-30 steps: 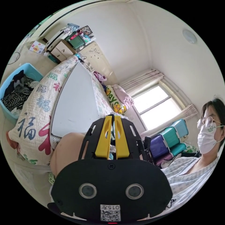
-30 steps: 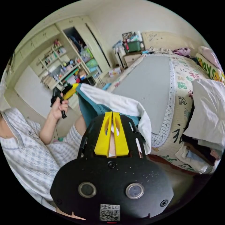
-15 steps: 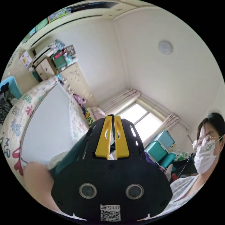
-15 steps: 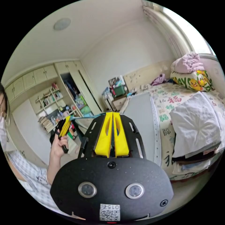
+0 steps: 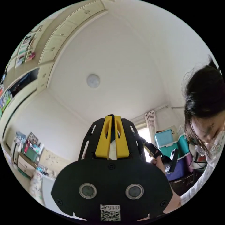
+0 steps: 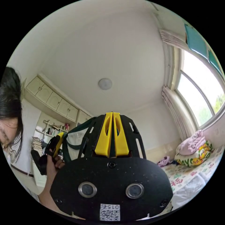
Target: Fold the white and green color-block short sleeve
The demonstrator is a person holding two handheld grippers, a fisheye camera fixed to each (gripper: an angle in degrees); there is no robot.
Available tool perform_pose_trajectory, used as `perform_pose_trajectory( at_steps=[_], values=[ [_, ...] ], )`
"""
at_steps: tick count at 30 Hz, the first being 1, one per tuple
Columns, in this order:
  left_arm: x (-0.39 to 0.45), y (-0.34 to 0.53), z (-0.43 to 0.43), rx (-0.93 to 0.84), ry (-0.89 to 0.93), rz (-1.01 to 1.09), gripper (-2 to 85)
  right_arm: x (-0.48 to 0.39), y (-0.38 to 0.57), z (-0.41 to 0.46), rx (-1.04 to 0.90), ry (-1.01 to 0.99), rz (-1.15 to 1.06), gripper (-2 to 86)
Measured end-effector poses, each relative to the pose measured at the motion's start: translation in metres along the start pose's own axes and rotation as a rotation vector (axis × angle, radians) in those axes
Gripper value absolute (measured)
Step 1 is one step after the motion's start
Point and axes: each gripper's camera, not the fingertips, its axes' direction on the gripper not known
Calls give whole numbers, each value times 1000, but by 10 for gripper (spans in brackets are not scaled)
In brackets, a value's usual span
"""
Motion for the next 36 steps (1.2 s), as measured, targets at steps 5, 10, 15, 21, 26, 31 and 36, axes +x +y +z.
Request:
perform_pose_trajectory(
  at_steps=[5,10,15,21,26,31,36],
  values=[
    [-32,-14,39,-46,-39,160,5,-3,18,29,37,69,-188,-7],
    [-101,30,98,-168,-130,206,8,48,85,91,-67,94,-201,-7],
    [-221,141,178,-382,-286,175,11,133,211,198,-297,151,-172,-7],
    [-448,363,293,-970,-569,28,27,289,460,390,-967,242,-21,-7],
    [-565,491,252,-1267,-508,-293,65,389,637,376,-1237,82,274,12],
    [-570,550,189,-1502,-386,-316,73,386,760,306,-1585,-211,161,69],
    [-554,620,192,-1866,-278,-189,103,359,830,276,-1763,-366,-32,115]
  ],
)
